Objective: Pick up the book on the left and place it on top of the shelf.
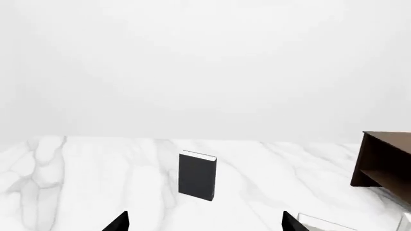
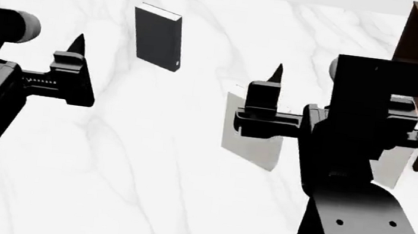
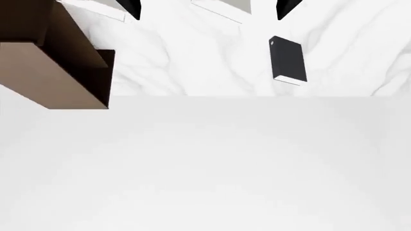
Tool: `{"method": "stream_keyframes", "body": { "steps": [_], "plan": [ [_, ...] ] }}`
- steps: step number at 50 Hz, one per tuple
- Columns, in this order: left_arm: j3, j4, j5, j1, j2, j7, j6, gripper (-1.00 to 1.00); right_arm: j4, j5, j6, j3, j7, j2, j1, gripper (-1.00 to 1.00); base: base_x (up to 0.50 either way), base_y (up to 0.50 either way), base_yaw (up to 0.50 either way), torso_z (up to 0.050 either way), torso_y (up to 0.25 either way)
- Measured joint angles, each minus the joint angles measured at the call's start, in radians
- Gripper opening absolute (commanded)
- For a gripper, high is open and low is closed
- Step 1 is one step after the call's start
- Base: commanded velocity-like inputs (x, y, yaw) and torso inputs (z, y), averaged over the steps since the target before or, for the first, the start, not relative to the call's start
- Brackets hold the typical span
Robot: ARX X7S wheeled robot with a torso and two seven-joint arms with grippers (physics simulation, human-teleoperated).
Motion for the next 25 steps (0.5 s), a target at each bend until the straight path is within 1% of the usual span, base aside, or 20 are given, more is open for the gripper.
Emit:
{"method": "stream_keyframes", "body": {
  "steps": [4,13,25],
  "plan": [
    [-0.006,-0.021,-0.005,-0.058,-0.006,0.001,-0.037,1.0,0.031,0.014,0.037,-0.003,-0.001,0.001,0.063,1.0,0.0,0.0,0.0,0.0,0.0],
    [-0.007,-0.05,-0.028,-0.131,-0.009,0.004,-0.078,1.0,0.082,0.033,0.081,0.004,-0.014,0.008,0.144,1.0,0.5,0.0,0.0,0.0,0.0],
    [-0.001,-0.075,-0.04,-0.167,-0.017,0.001,-0.084,1.0,0.099,0.051,0.114,0.003,-0.021,0.015,0.184,1.0,0.5,0.0,0.0,0.0,0.0]
  ]
}}
